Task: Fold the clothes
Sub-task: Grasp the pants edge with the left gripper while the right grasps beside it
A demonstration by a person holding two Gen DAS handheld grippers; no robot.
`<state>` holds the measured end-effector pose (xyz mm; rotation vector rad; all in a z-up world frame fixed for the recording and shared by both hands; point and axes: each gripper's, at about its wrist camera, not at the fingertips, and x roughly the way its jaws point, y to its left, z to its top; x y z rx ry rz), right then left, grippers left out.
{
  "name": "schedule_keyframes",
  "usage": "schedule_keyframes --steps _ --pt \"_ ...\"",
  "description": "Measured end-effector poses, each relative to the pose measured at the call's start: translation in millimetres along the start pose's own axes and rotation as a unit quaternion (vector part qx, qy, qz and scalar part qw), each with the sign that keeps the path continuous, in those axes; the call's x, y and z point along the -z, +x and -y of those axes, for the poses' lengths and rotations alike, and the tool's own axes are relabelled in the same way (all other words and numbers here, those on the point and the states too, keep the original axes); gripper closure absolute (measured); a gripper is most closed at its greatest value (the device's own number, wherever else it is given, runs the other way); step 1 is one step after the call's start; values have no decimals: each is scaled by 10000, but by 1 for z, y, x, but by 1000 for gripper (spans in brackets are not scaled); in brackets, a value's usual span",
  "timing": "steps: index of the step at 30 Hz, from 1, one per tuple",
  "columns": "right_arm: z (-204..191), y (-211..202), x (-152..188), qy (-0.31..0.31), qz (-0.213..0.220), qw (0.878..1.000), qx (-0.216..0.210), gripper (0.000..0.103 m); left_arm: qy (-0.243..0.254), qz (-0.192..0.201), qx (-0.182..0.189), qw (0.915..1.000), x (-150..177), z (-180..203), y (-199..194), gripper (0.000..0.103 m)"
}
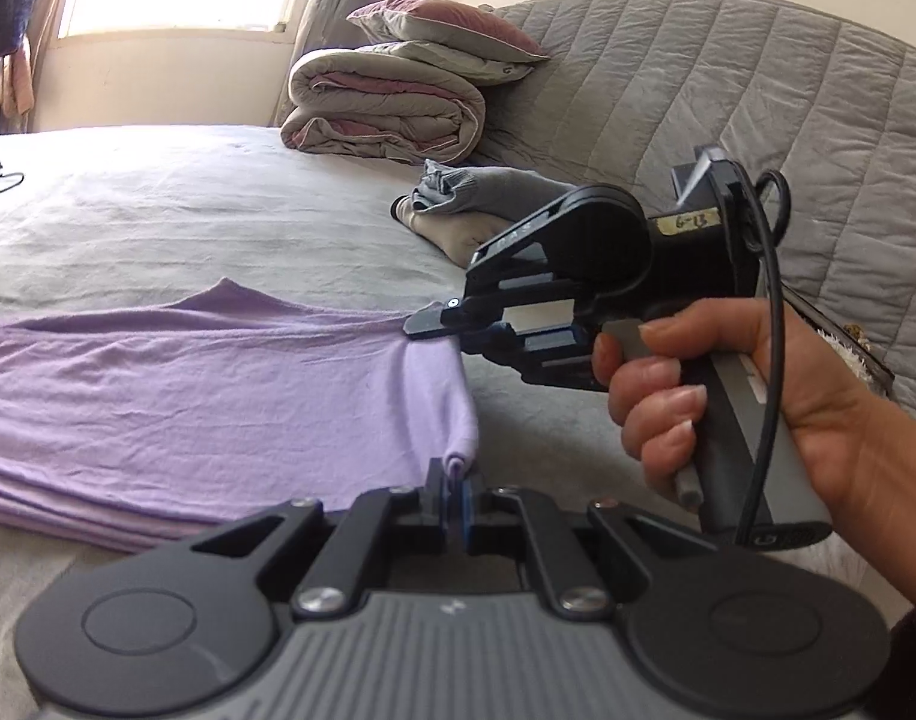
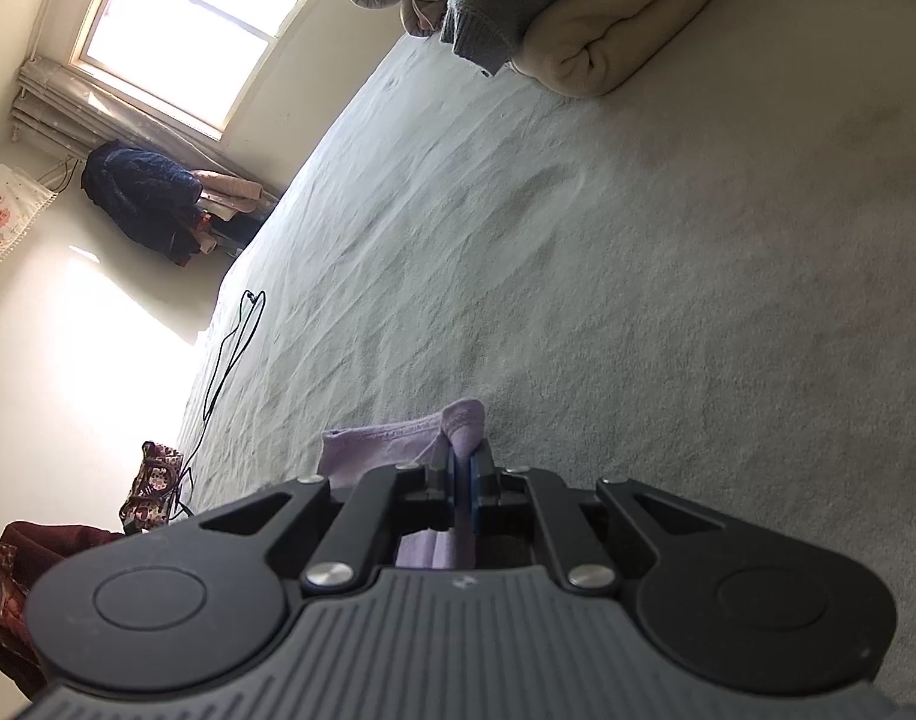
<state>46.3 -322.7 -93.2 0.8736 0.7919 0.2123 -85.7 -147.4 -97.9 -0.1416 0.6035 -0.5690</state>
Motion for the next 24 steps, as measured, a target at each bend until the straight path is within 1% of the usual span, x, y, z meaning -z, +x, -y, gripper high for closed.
schedule_keyframes --steps 2,6,11,15,20,24 --pt "-3 1 -1 71 15 10000 -26 97 -231 70 36 9997 -3 -6 -2 100" --pt "-14 4 -4 178 63 9998 -118 97 -508 286 31 9983 -8 -17 -11 100" --pt "-33 14 -3 131 48 9994 -308 97 -974 539 27 9938 -15 -37 -24 100" --pt "-49 22 -3 94 37 9989 -460 97 -1276 781 -107 9887 -15 -58 -36 100" --pt "-68 36 1 -27 16 9982 -595 97 -1592 1072 -370 9807 -18 -87 -50 99" --pt "-81 48 6 -211 -20 9976 -666 97 -1793 1221 -589 9744 -17 -110 -59 100"
